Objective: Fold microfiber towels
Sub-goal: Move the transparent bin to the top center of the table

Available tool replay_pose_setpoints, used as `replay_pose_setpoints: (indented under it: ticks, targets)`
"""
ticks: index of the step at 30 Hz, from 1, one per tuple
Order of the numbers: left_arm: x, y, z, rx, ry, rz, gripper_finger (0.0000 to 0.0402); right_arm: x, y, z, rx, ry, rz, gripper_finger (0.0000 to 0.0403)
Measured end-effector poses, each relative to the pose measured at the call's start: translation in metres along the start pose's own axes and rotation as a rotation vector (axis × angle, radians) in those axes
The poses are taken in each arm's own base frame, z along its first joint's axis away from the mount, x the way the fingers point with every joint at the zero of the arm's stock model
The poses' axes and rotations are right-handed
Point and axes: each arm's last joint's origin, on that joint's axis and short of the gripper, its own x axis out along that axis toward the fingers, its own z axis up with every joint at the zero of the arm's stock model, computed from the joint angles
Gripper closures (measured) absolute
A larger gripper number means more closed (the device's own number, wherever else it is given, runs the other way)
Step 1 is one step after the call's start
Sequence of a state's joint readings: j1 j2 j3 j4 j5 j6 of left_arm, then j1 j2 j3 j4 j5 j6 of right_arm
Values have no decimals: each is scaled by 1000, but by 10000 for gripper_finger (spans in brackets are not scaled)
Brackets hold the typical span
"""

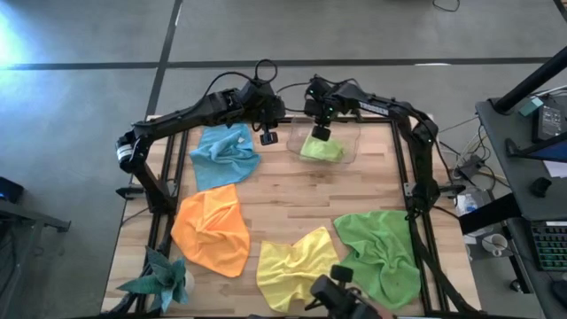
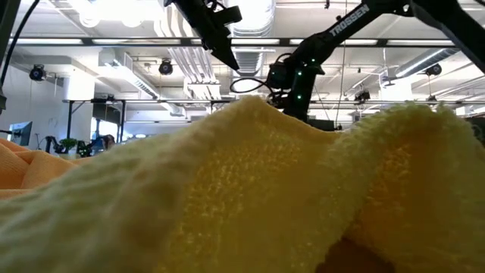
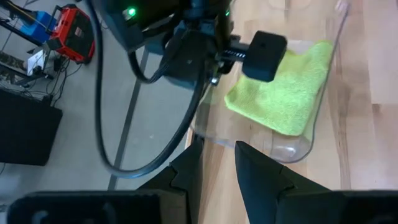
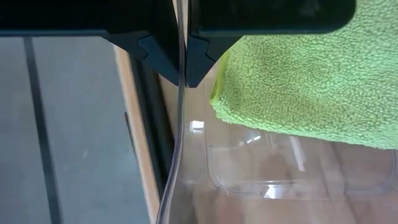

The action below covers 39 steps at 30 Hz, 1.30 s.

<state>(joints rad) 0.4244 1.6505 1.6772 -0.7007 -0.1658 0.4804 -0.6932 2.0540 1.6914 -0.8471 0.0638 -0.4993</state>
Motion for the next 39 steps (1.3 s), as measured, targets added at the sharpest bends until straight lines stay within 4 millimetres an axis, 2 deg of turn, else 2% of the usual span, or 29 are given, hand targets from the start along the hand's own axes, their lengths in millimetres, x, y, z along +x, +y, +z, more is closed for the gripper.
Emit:
replay_pose_setpoints:
  ticks: [8,17,21,31,35,39]
  targets:
    - [0,0,0,-1,0,0,323,5,-1,18,-163,-44,15,394]
    - [0,0,0,-2,1,0,323,12,8,30,-286,-90,6,393]
    - [0,0,0,-2,0,0,323,10,12,33,-318,-97,-1,373]
    - [0,0,0,-2,0,0,323,7,11,36,-298,-123,-19,290]
    - [0,0,0,-2,0,0,323,0,10,35,-256,-131,-23,283]
    - [0,0,0,-2,-1,2,323,-22,6,30,-154,-132,-16,288]
